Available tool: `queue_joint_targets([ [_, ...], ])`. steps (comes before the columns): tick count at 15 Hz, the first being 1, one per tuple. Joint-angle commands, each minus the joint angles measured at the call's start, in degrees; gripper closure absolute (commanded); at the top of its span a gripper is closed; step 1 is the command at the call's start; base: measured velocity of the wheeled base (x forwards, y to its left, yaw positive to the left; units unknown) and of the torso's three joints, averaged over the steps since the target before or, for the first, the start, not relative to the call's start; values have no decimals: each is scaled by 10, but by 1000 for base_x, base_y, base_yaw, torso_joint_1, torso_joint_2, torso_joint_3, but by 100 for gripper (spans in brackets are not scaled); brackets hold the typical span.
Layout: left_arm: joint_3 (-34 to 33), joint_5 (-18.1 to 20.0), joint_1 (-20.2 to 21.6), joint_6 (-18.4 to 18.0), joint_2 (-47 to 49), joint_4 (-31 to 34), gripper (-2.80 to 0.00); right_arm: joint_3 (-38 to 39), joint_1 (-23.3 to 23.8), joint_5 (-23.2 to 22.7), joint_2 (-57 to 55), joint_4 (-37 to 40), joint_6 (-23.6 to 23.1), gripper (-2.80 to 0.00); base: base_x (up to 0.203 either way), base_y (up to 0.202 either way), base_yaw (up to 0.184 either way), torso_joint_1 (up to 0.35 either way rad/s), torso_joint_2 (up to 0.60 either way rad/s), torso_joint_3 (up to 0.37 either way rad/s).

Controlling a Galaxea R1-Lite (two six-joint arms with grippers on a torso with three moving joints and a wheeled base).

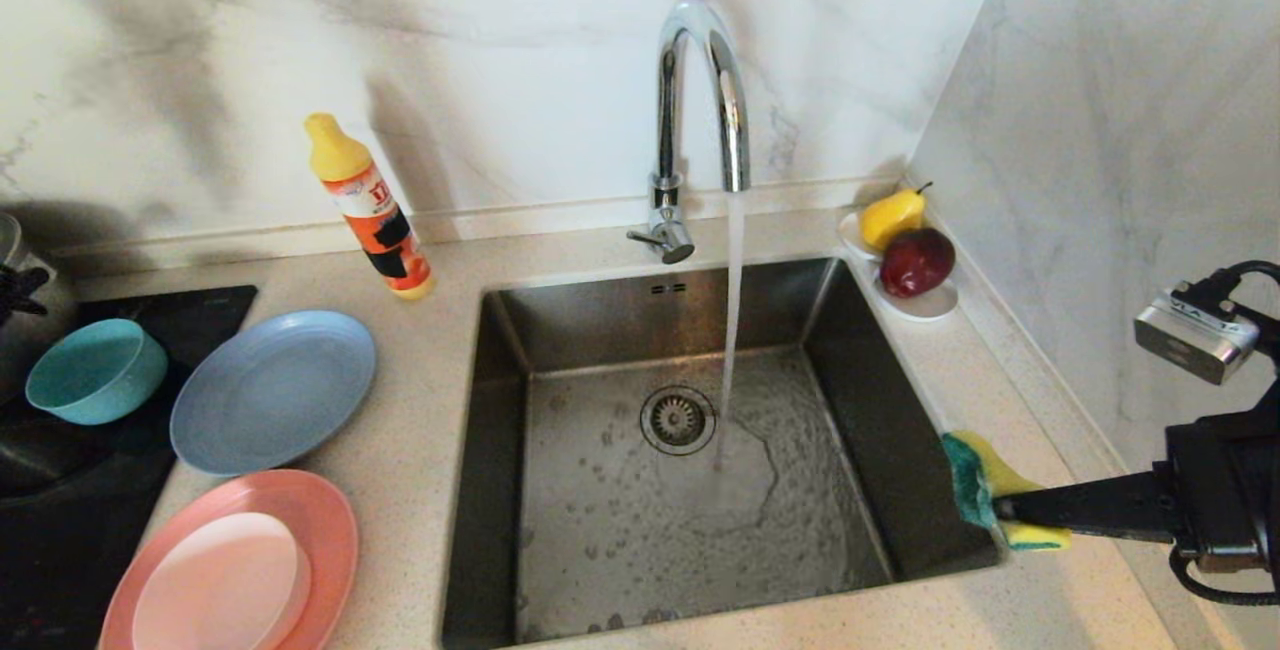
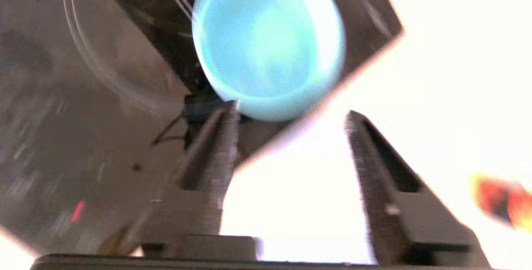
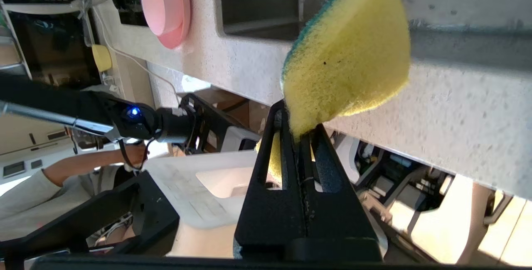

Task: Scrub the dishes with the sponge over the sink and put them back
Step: Place the bowl on the table, then wash the bowl

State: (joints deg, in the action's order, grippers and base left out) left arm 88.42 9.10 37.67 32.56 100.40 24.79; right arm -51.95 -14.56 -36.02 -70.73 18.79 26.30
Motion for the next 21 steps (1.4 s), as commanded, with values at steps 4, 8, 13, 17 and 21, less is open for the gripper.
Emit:
queue_joint_targets([
  [4,-66,8,-102,-178,-161,216,0,13,1,-1,5,1,2,0,0,0,0,0,0,0],
  [8,-229,-24,-153,-228,-208,215,0,13,1,1,7,3,4,0,0,0,0,0,0,0],
  [13,-389,-59,-168,-257,-216,79,-280,23,1,2,6,2,4,0,0,0,0,0,0,0],
  [17,-430,-54,-168,-256,-174,40,-280,25,12,2,4,2,1,0,0,0,0,0,0,0],
  [21,-474,-51,-172,-256,-136,-52,-280,30,26,2,1,-2,0,0,0,0,0,0,0,0],
])
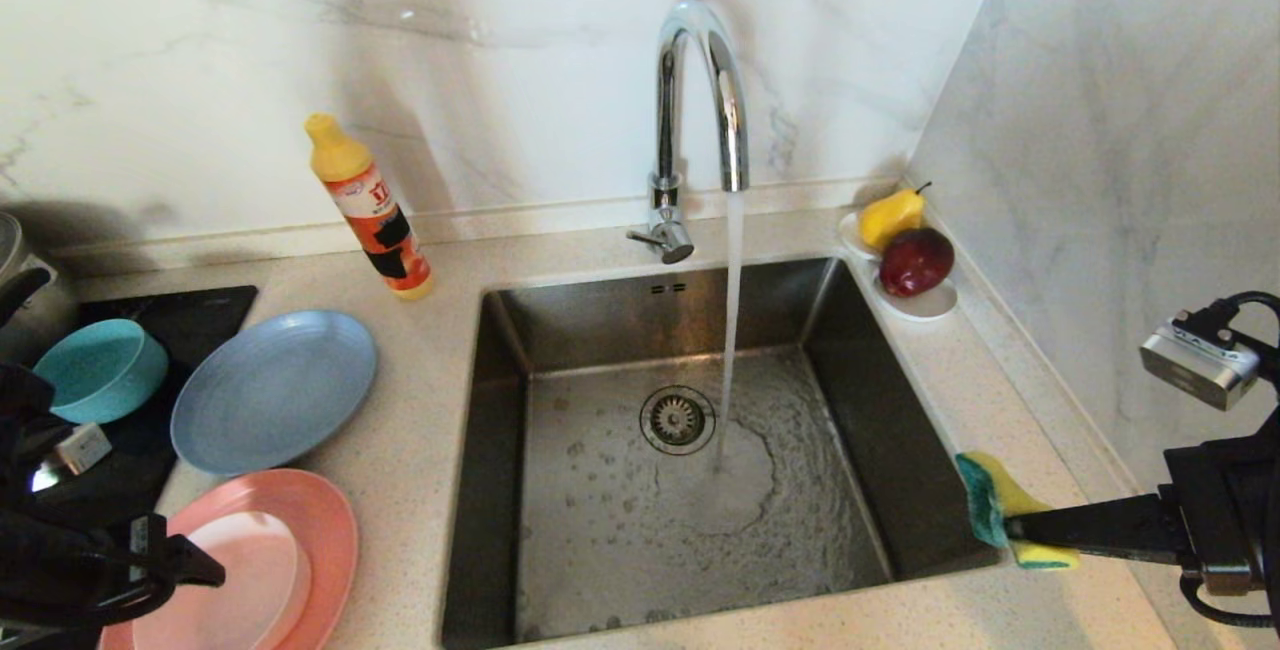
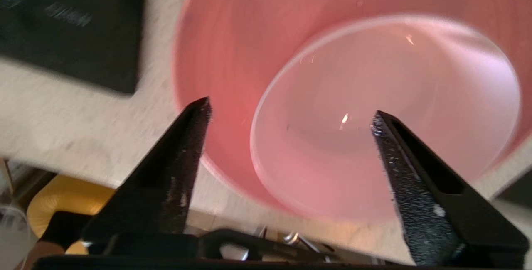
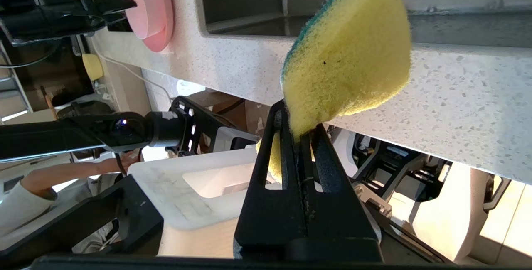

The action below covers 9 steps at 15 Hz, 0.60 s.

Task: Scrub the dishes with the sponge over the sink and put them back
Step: Wash the bowl

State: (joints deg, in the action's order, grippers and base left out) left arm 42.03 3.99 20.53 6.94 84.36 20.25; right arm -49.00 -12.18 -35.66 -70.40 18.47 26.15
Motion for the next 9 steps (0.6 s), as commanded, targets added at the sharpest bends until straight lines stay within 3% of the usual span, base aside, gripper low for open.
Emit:
queue_joint_targets([
  [1,-12,3,-1,1,39,-18,-280,3,2,-2,-1,1,1,0,0,0,0,0,0,0],
  [4,-8,34,-2,37,65,-59,-280,-2,2,-3,1,1,0,0,0,0,0,0,0,0],
  [9,-11,36,-2,43,84,-84,-280,-1,2,-3,-4,0,0,0,0,0,0,0,0,0],
])
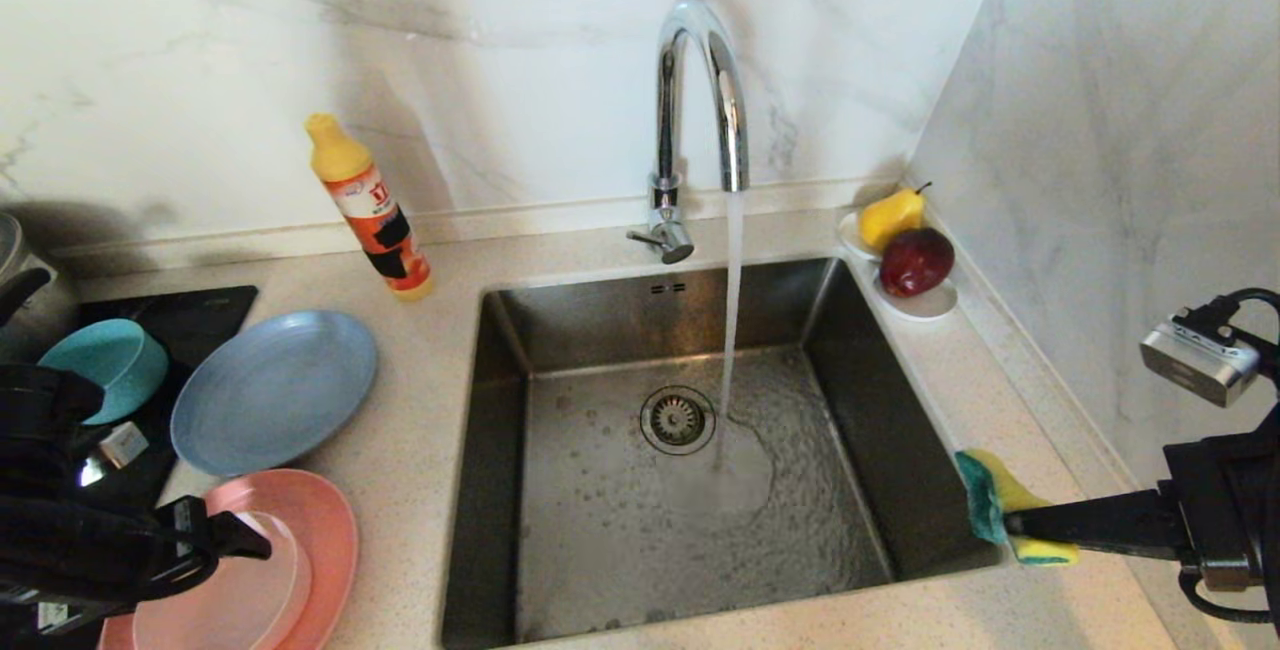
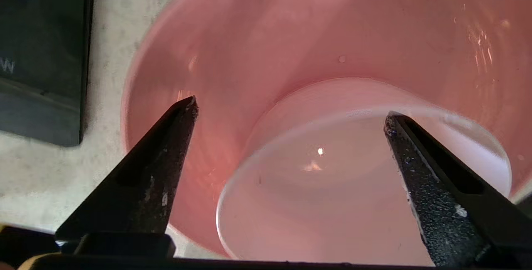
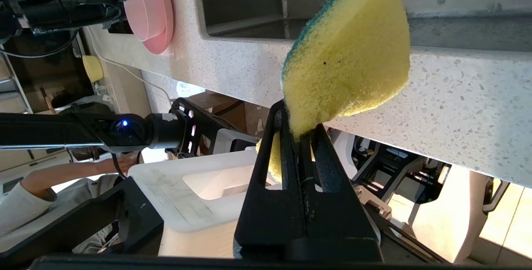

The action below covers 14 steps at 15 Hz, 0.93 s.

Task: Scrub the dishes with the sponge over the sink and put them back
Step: Wash the bowl

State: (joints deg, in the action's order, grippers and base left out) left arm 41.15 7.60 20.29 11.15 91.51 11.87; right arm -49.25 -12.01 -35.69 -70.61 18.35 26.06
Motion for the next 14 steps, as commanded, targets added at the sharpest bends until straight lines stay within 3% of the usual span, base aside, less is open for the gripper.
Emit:
queue_joint_targets([
  [1,-5,-2,0,-1,15,-7,-280,2,0,-3,-3,1,1,0,0,0,0,0,0,0],
  [6,-2,-40,5,-6,23,-41,-280,3,1,-3,-6,0,1,0,0,0,0,0,0,0],
  [11,2,-41,11,-4,24,-41,-280,5,1,-4,-10,0,-6,0,0,0,0,0,0,0],
  [12,3,-41,11,-3,23,-42,0,5,1,-4,-11,0,-6,0,0,0,0,0,0,0],
  [14,5,-41,15,0,24,-42,0,6,1,-5,-12,0,-6,0,0,0,0,0,0,0],
])
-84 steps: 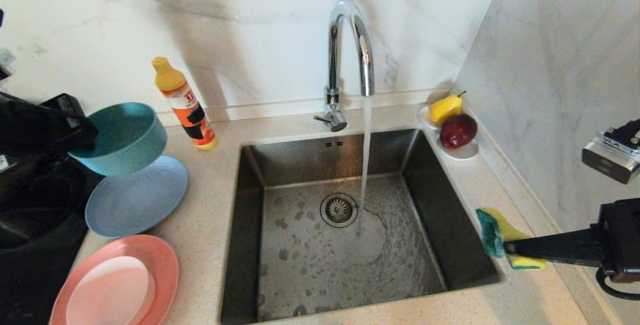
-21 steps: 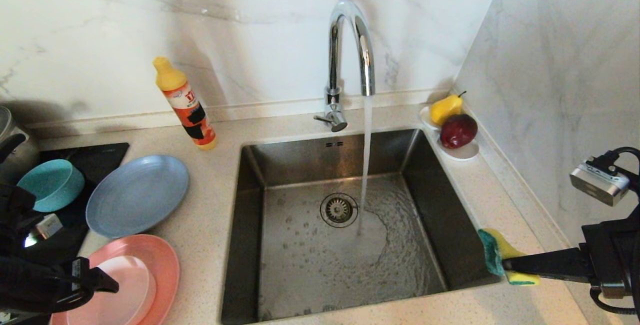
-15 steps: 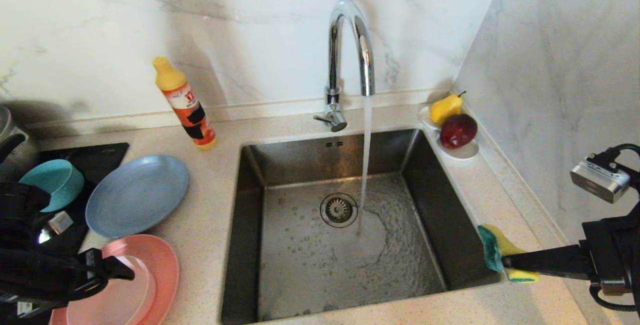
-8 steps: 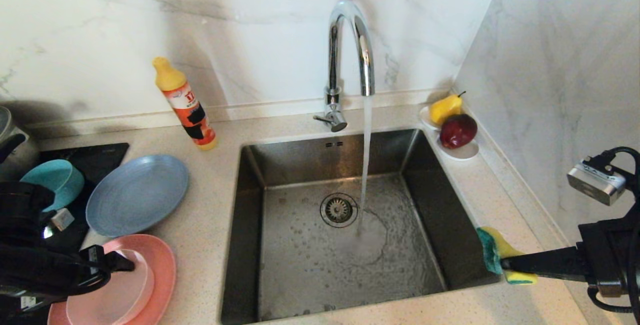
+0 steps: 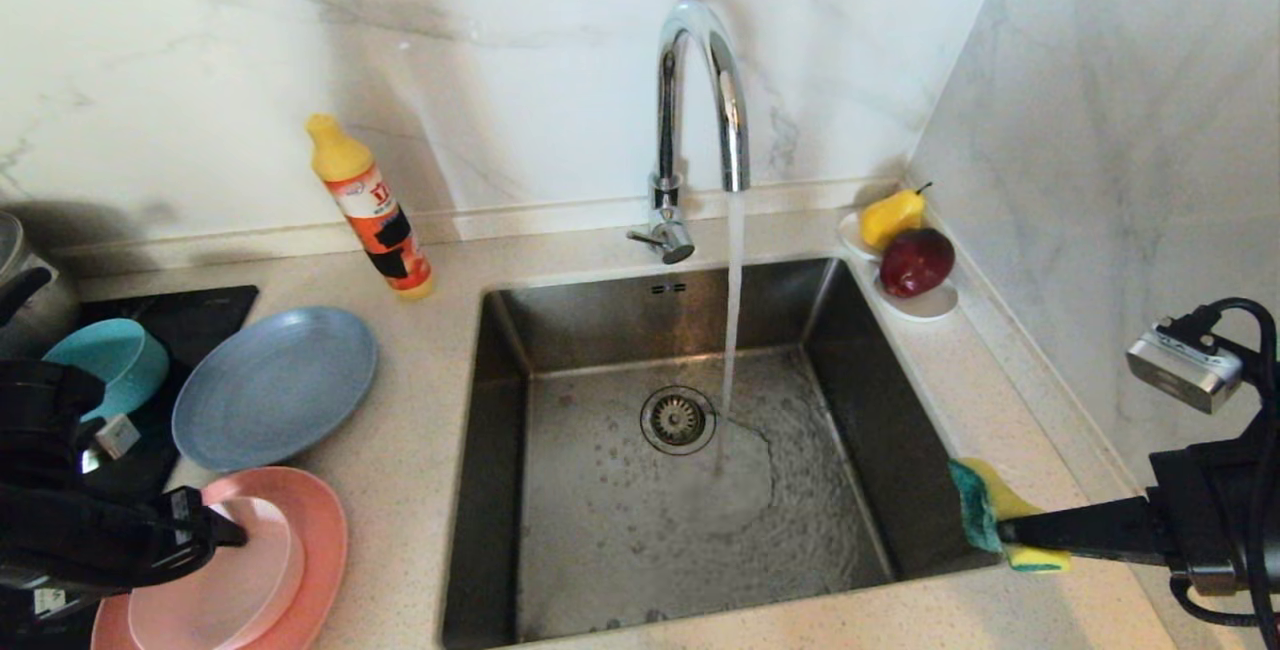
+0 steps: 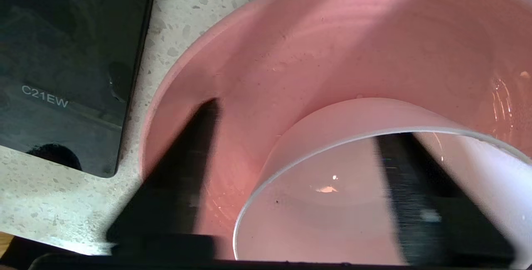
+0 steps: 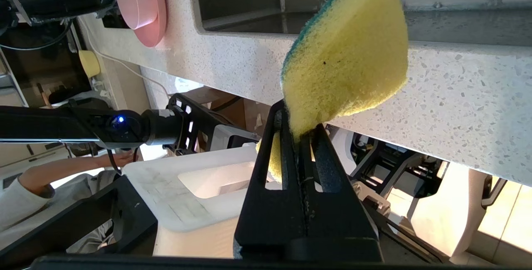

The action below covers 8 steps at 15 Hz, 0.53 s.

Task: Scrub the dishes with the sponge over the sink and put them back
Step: Wash the bowl

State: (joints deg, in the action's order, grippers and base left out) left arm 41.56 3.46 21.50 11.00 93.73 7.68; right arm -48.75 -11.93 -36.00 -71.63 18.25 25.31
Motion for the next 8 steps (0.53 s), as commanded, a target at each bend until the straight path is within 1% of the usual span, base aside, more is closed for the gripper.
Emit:
queue_joint_targets([
  [1,3,1,11,0,1,0,0,0,-1,-2,-2,1,2,0,0,0,0,0,0,0],
  [4,9,1,33,-8,4,1,0,-1,-1,-3,-4,1,2,0,0,0,0,0,0,0],
  [6,9,1,43,-21,4,5,0,-5,-1,-3,-8,1,2,0,0,0,0,0,0,0],
  [8,9,1,44,-22,3,7,0,-3,-1,-3,-9,1,2,0,0,0,0,0,0,0],
])
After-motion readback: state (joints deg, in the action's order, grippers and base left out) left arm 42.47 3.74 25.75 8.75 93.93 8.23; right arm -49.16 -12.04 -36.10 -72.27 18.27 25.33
